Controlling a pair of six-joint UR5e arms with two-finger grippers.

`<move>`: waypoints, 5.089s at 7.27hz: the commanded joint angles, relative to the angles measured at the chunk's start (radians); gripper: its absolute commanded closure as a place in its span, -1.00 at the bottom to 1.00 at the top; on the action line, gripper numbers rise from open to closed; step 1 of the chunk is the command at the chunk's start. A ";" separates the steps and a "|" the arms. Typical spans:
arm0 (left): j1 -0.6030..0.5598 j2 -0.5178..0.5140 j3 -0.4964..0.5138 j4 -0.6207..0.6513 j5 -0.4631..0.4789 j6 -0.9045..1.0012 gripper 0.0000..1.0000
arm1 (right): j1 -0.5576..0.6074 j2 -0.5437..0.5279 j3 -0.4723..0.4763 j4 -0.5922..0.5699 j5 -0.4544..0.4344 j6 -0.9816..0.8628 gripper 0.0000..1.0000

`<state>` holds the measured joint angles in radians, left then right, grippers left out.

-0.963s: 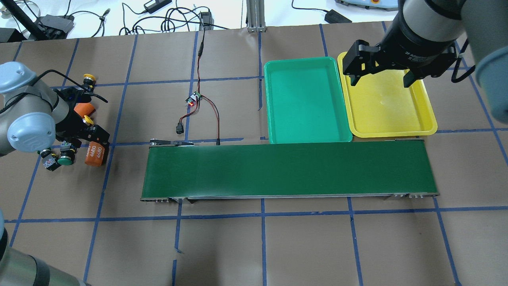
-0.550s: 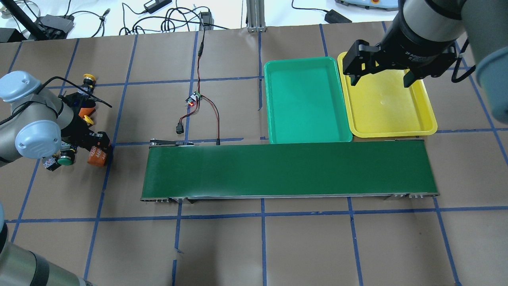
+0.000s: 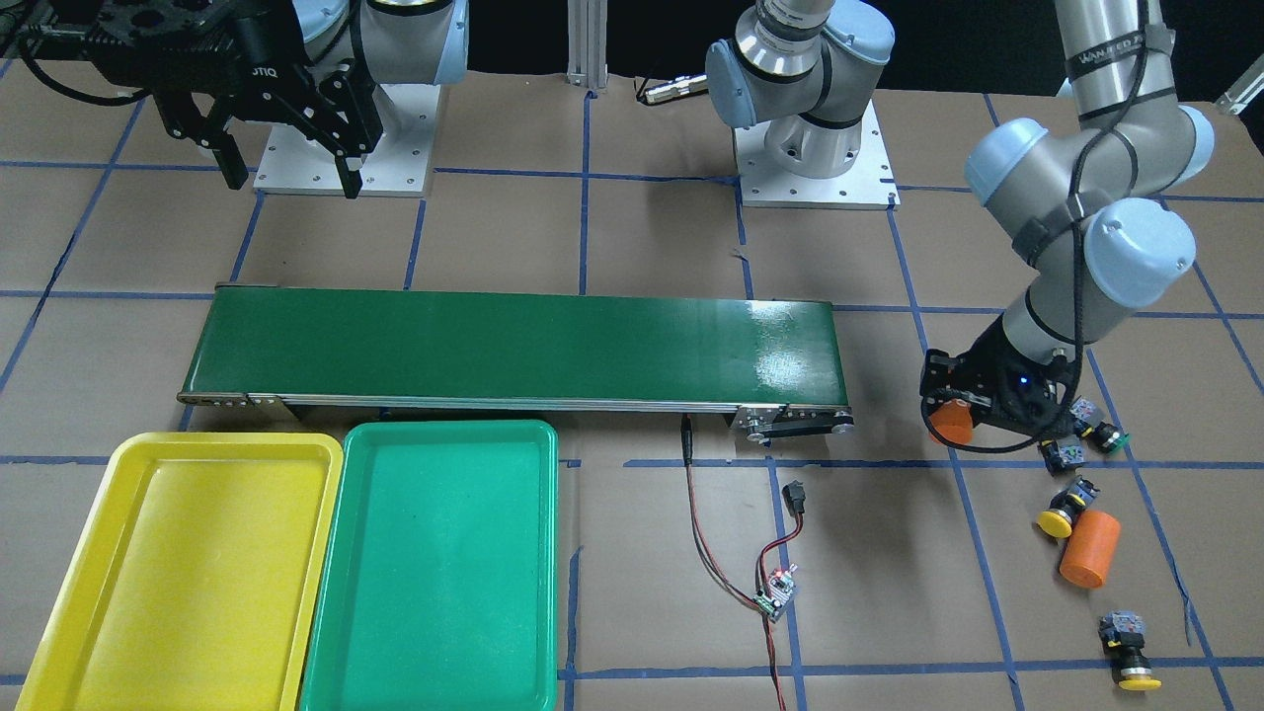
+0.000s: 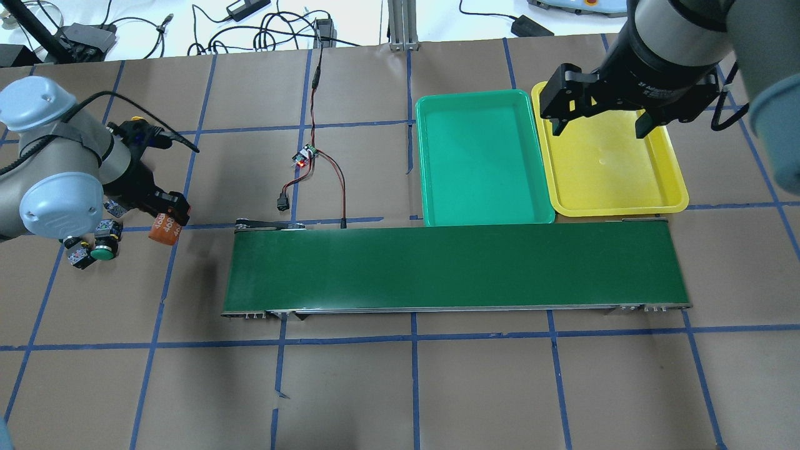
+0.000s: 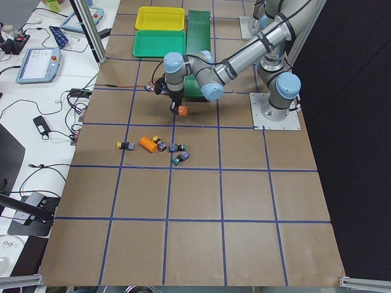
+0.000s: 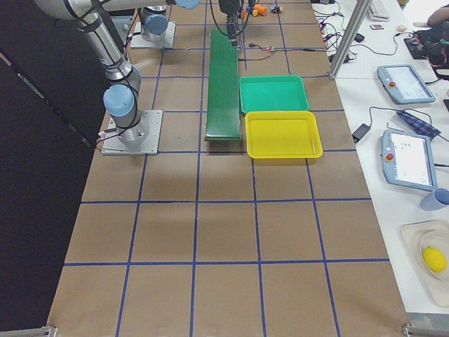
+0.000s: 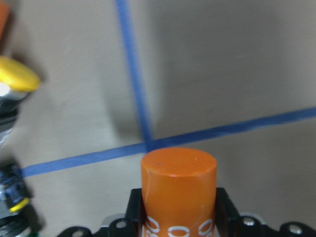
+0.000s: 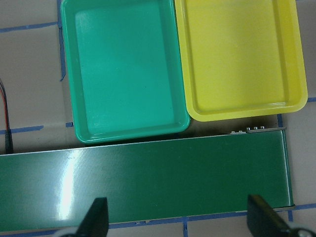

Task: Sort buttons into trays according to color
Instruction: 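Carry the orange cylinder onto the conveyor belt and release it, then return the left gripper and grasp the second orange cylinder, then place the second orange cylinder on the conveyor belt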

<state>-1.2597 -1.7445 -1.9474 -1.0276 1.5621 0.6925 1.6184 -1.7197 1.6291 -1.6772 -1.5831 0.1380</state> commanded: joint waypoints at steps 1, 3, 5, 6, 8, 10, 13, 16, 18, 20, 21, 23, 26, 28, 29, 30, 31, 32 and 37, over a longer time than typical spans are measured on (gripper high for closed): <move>-0.206 0.101 -0.039 -0.072 0.001 0.198 0.80 | 0.000 0.000 0.000 -0.001 0.000 0.000 -1.00; -0.286 0.111 -0.097 -0.071 -0.034 0.384 0.84 | 0.000 0.000 0.000 0.001 0.000 -0.001 -1.00; -0.346 0.108 -0.116 -0.059 -0.039 0.426 0.77 | 0.000 0.000 0.000 -0.001 0.002 -0.001 -1.00; -0.348 0.089 -0.123 -0.040 -0.042 0.406 -0.08 | 0.000 0.000 0.000 -0.001 0.002 0.000 -1.00; -0.342 0.114 -0.117 -0.051 -0.043 0.302 -0.82 | 0.000 0.000 0.000 0.001 0.002 0.000 -1.00; -0.292 0.128 -0.105 -0.054 -0.042 0.285 -0.99 | 0.000 0.000 0.000 0.001 0.002 -0.001 -1.00; 0.027 0.038 0.168 -0.271 -0.040 0.278 -1.00 | 0.000 0.000 0.000 -0.001 0.002 -0.001 -1.00; 0.141 -0.275 0.482 -0.295 -0.028 0.166 -1.00 | 0.003 0.000 0.000 -0.002 0.002 0.000 -1.00; 0.149 -0.433 0.646 -0.290 0.005 0.166 -1.00 | 0.003 0.000 0.000 -0.002 0.002 0.000 -1.00; 0.149 -0.529 0.696 -0.241 0.035 0.153 -1.00 | 0.003 0.000 0.000 -0.002 0.002 0.000 -1.00; 0.169 -0.543 0.667 -0.227 0.042 0.142 -1.00 | 0.003 0.000 0.000 -0.002 0.002 -0.001 -1.00; 0.187 -0.560 0.635 -0.226 0.041 0.078 -1.00 | 0.000 0.000 0.000 -0.001 0.002 0.000 -1.00; 0.189 -0.567 0.608 -0.170 0.044 0.081 -0.07 | 0.000 0.000 0.000 0.001 0.002 0.000 -1.00; 0.189 -0.564 0.614 -0.151 0.044 0.091 0.85 | 0.000 0.000 0.000 0.001 0.002 -0.001 -1.00; 0.187 -0.537 0.614 -0.157 0.047 0.085 0.98 | 0.000 0.000 0.000 0.001 0.002 -0.001 -1.00; 0.171 -0.494 0.607 -0.185 0.044 0.090 0.99 | 0.003 0.000 0.000 0.001 0.003 -0.001 -1.00; 0.134 -0.421 0.584 -0.300 0.042 0.141 0.99 | 0.000 0.000 0.000 0.001 0.003 -0.001 -1.00; 0.093 -0.327 0.546 -0.403 0.042 0.317 1.00 | 0.000 0.000 0.000 0.001 0.003 -0.001 -1.00; -0.246 -0.005 0.168 -0.404 0.024 0.559 1.00 | 0.000 0.000 0.000 0.001 0.003 -0.001 -1.00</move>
<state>-1.4210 -1.8170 -1.7062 -1.4336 1.5886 1.2069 1.6188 -1.7196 1.6291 -1.6767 -1.5800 0.1365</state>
